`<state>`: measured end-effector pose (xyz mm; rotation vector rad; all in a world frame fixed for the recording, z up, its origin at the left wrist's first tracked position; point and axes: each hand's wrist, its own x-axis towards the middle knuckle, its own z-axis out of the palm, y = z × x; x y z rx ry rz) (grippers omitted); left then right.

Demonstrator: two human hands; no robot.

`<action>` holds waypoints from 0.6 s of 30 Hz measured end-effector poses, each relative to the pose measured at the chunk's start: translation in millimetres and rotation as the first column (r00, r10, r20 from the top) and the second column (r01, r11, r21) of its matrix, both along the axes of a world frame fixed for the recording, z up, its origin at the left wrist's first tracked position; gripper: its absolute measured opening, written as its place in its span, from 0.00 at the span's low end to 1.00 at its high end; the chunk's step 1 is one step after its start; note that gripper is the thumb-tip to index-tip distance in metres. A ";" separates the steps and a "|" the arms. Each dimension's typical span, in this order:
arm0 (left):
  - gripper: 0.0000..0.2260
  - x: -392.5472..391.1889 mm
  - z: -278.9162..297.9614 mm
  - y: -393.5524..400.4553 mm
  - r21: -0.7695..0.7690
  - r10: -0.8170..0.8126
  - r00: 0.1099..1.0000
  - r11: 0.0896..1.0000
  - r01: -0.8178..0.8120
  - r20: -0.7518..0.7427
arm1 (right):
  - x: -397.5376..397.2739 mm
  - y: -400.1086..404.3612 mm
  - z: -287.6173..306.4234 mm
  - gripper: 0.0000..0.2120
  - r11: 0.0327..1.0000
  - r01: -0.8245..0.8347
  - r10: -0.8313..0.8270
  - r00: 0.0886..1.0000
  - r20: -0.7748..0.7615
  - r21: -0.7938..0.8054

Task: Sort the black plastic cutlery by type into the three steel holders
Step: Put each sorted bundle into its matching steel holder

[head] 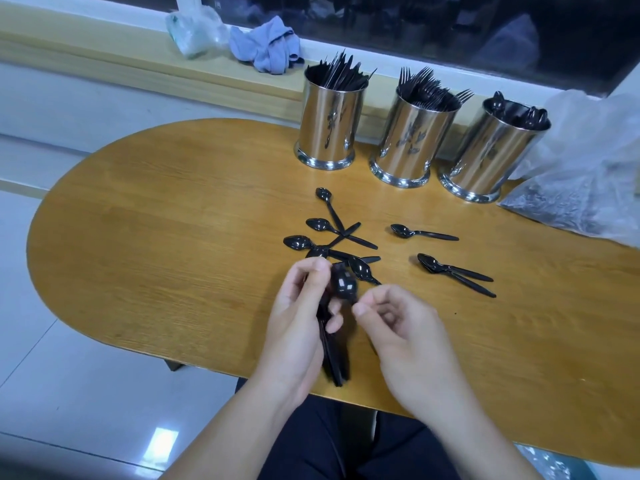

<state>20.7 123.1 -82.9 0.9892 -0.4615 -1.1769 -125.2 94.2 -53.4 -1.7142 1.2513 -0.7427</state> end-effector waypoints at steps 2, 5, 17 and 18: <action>0.15 -5.5 2.3 -0.6 0.005 -0.004 1.000 1.000 0.003 0.010 | 14.5 4.5 1.9 0.07 1.000 -0.020 0.018 0.997 0.070 0.024; 0.10 -4.4 3.2 -4.3 0.024 0.041 0.999 0.999 -0.040 -0.016 | 17.5 3.6 -0.6 0.07 0.998 -0.003 0.006 0.999 0.054 -0.059; 0.11 20.0 -4.7 -11.9 0.074 0.052 0.996 0.996 -0.046 -0.078 | -24.6 -57.8 -43.5 0.12 0.885 -0.038 -0.266 0.776 -0.572 -0.464; 0.12 21.3 -4.9 -12.2 0.071 0.041 0.998 0.997 -0.037 -0.054 | -24.3 -57.8 -43.8 0.09 0.877 -0.043 -0.276 0.769 -0.576 -0.479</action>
